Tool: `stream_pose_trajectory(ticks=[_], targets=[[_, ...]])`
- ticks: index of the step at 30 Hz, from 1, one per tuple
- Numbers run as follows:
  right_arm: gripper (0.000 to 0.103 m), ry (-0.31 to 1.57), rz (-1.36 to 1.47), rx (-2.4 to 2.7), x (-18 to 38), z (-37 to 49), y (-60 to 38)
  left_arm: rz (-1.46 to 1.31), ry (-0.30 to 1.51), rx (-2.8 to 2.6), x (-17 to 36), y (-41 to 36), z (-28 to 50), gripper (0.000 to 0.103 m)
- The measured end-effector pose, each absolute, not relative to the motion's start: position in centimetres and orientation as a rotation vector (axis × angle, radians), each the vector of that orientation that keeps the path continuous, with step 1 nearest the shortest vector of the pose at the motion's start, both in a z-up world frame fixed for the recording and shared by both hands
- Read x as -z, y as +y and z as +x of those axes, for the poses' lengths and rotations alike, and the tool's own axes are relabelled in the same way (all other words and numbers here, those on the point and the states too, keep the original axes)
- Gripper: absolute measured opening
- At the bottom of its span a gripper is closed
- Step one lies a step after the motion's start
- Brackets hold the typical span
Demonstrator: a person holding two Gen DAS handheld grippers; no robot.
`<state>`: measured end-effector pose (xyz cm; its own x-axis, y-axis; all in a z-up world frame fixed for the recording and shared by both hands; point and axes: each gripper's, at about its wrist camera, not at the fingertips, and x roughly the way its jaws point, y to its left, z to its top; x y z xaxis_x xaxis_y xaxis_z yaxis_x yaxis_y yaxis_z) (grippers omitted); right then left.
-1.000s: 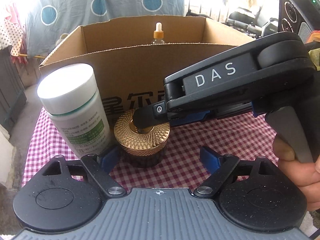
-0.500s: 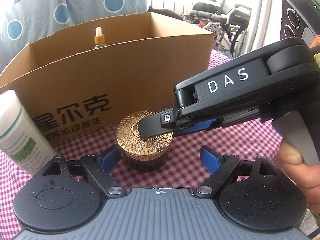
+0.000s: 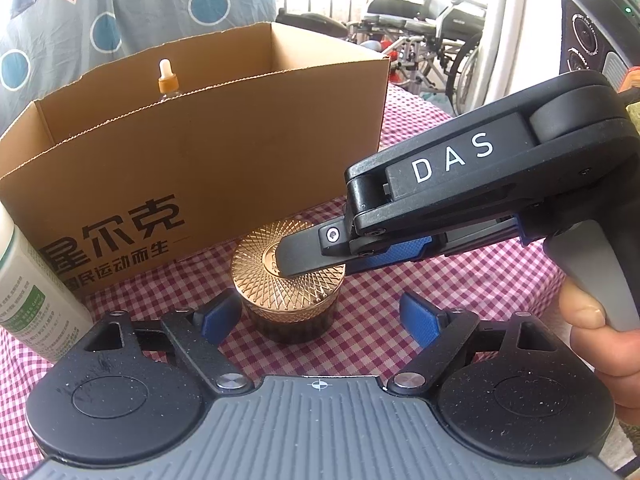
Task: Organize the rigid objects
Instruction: 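Close the right gripper on the gold lid of the jar, then lift the gold-lidded jar with the right gripper and carry it over the box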
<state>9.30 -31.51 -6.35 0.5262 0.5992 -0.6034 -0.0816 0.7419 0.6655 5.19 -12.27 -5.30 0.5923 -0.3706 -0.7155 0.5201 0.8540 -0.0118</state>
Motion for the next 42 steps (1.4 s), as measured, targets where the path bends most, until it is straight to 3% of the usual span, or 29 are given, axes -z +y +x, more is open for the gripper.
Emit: stream_pose_trajectory(ticks=[12,22,42], targets=[[0.042,0.933,0.658,-0.436,6.1,9.0,-31.9,0.232,0.749,0.499,5.0,-11.8,5.3,0.083],[0.042,0.943,0.66,-0.43,6.6,9.3,-31.6,0.212,0.785,0.489,5.3,-11.4,6.7,0.064],[0.044,0.935,0.617,-0.442,6.5,9.8,-31.2,0.201,0.8,0.485,5.9,-11.8,7.6,0.055]])
